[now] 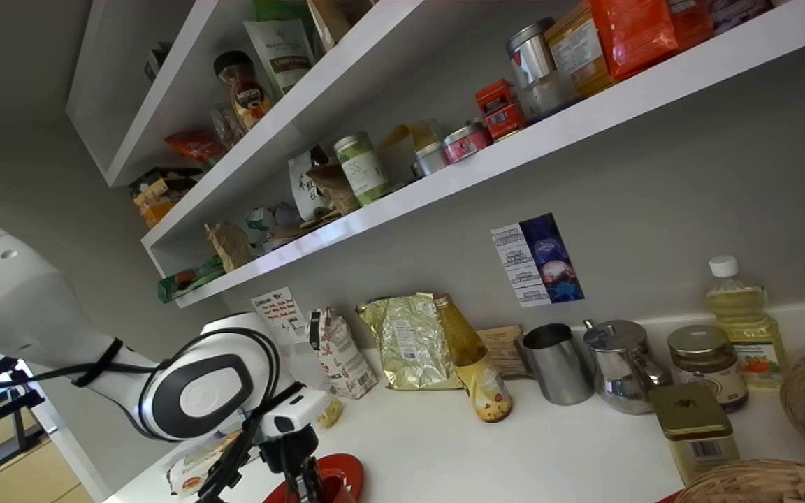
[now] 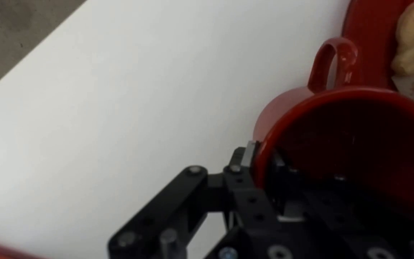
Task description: Put the cup on the plate
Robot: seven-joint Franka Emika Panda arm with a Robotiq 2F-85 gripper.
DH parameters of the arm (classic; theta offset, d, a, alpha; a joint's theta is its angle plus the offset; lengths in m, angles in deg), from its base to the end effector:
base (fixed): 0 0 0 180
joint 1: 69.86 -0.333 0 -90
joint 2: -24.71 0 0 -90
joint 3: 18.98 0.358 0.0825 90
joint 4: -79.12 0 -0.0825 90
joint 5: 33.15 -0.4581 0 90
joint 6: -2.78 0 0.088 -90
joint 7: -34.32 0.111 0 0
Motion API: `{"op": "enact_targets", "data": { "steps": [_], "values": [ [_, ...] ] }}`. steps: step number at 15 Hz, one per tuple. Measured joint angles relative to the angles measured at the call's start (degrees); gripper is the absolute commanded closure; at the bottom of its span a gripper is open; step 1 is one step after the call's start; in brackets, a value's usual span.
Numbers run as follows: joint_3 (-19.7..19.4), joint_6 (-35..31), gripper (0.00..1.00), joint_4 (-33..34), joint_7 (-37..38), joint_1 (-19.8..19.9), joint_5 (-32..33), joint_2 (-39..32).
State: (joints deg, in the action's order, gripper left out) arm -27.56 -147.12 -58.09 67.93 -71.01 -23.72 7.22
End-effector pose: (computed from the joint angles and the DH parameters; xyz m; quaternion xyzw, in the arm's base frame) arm 0.5308 -0.0702 0.1544 0.9577 -0.2782 -0.0267 0.0686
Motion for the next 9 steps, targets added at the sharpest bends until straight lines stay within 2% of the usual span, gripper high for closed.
{"op": "enact_targets", "data": {
  "steps": [5, 9],
  "values": [
    [-0.09, 0.03, 0.98, 2.78, 1.33, -4.11, 2.86, 3.45],
    [2.56, 0.76, 0.98, 2.68, 1.38, -5.63, 2.05, 4.96]
  ]
}}
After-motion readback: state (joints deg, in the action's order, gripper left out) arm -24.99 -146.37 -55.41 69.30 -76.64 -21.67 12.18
